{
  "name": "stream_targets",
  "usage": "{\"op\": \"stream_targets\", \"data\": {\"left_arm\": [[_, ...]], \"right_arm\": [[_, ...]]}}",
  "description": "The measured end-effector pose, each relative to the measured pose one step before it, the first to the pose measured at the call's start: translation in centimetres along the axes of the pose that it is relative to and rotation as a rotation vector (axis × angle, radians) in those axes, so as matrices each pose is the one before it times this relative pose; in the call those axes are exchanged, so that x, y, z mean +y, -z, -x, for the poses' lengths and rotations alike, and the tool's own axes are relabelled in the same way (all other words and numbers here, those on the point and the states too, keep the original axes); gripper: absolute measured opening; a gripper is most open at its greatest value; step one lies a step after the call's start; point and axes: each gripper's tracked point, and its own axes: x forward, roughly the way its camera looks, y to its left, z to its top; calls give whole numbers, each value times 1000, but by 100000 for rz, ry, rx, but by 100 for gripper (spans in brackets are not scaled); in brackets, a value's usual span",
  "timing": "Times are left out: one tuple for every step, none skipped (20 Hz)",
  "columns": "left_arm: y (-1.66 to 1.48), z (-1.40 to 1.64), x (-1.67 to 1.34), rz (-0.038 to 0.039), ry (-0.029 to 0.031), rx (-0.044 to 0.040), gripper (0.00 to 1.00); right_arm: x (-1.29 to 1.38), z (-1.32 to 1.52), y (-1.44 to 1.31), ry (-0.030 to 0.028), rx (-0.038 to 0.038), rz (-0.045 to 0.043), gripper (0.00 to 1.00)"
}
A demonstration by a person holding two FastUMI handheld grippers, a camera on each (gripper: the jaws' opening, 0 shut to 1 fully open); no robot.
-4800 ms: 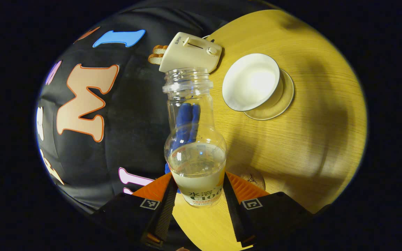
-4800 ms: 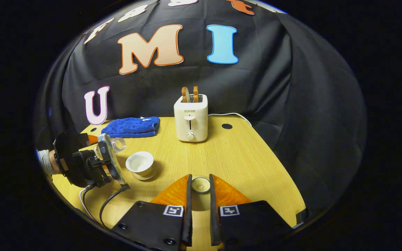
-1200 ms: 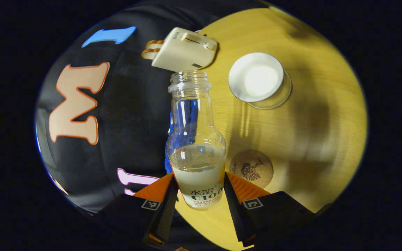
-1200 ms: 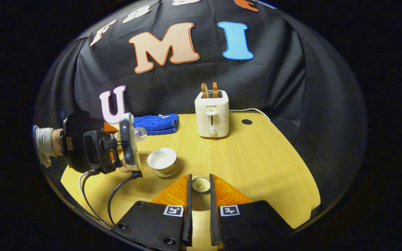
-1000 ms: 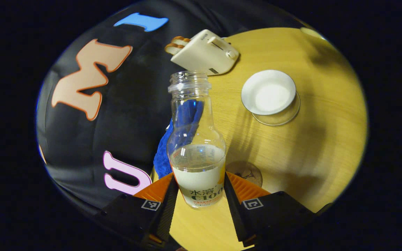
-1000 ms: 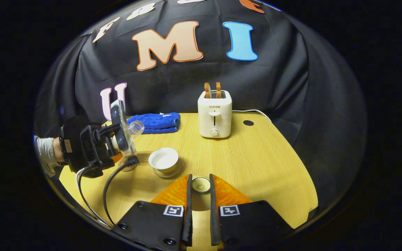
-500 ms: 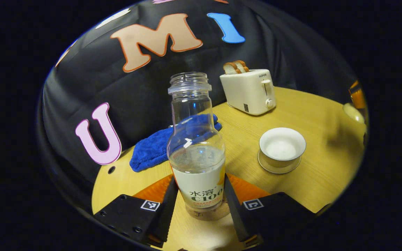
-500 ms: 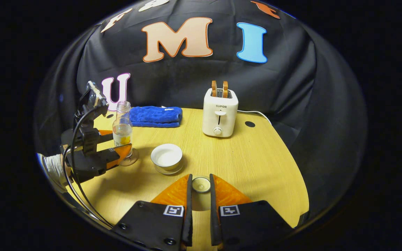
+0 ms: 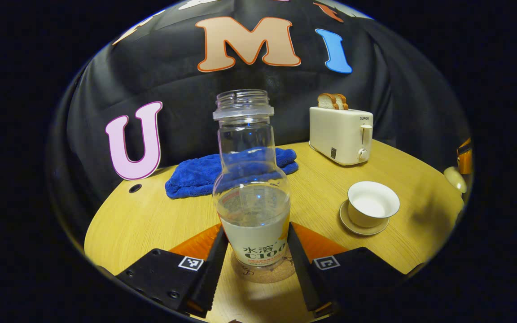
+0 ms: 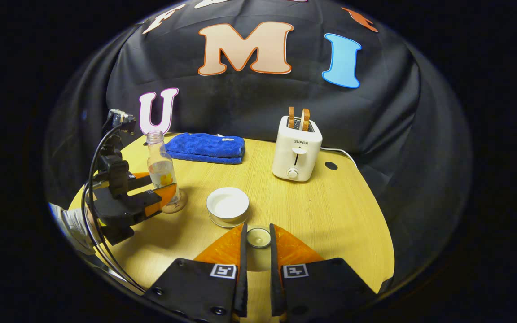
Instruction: Open the teacup lid with one hand, grasp the water bottle and pour water into the teacup with the other hand; after pouring, place the water bottle on the coaster and then close the teacup lid.
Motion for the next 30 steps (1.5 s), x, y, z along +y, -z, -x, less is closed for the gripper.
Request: {"op": "stream_targets", "data": {"left_arm": [[197,45,56,479,-306,856,74],[168,186,95,623,-426,81,74],[240,245,9,369,-78,513,75],[251,197,68,-23,91,1079,75],[202,-59,67,77,90,845,76],[136,16,50,161,106,671,76],[129,79,-128,342,311,323,76],[197,152,-40,408,-17,434,76],[167,287,24,217,-289,490,78],[186,521,132,273,-182,427,89],[279,520,121,-230,-798,344,94],[106,537,308,-322,-803,-205,99],[154,600,188,-8,-638,42,98],[27,709,228,322,-507,-270,98],[15,659,227,340,-682,-9,98],[9,737,379,186,-811,-499,98],[23,637,361,200,-789,-102,98],[-31,665,515,58,-1137,-19,98],[-86,571,523,102,-1165,-158,98],[-112,706,615,136,-1202,-401,98],[-75,627,585,-130,-1100,57,98],[-134,509,595,-180,-1497,-411,98],[-348,501,531,-156,-1113,-966,98],[-257,527,439,-11,-1245,-533,98],[-168,476,285,102,-748,-448,97],[-238,451,357,-112,-848,-578,97],[-206,438,325,-213,-870,-613,97],[-251,343,286,-117,-850,-389,97],[-141,333,185,261,-535,-295,97],[-187,352,167,400,-426,-240,97]], "right_arm": [[180,-56,-123,-377,-85,11,25],[145,-100,-135,-409,-136,-100,23],[118,-131,-139,-415,-167,-181,25],[163,-118,-188,-409,-274,-278,25],[159,-120,-146,-455,-216,-253,25],[125,-97,-144,-449,-263,-147,25],[110,-156,-223,-454,-341,-5,25],[55,-190,-203,-311,-438,68,25],[85,-233,-260,-355,-588,-57,24],[57,-276,-287,-479,-654,-363,22],[134,-346,-284,-714,-583,-679,24],[167,-391,-199,-700,-462,-848,22],[139,-435,-203,-706,-228,-885,22],[85,-603,-164,-627,-353,-1049,24],[176,-532,-237,-708,-425,-854,23],[192,-608,-212,-684,-662,-593,22],[145,-618,-236,-435,-632,-179,22],[186,-593,-9,-597,-395,-299,25],[238,-620,-165,-745,-496,-364,23],[263,-598,-49,-551,-345,-247,24],[184,-616,11,-355,-156,176,25],[162,-598,79,-351,-42,477,22],[143,-604,139,-230,-101,605,23],[218,-509,130,-355,-277,488,24],[152,-476,186,-216,79,559,25],[201,-454,368,-495,184,539,23],[278,-463,155,-609,-158,1063,23],[86,-383,299,-202,-19,1761,23],[169,-374,204,-279,-85,1713,23],[268,-331,203,-449,-113,1144,23]]}}
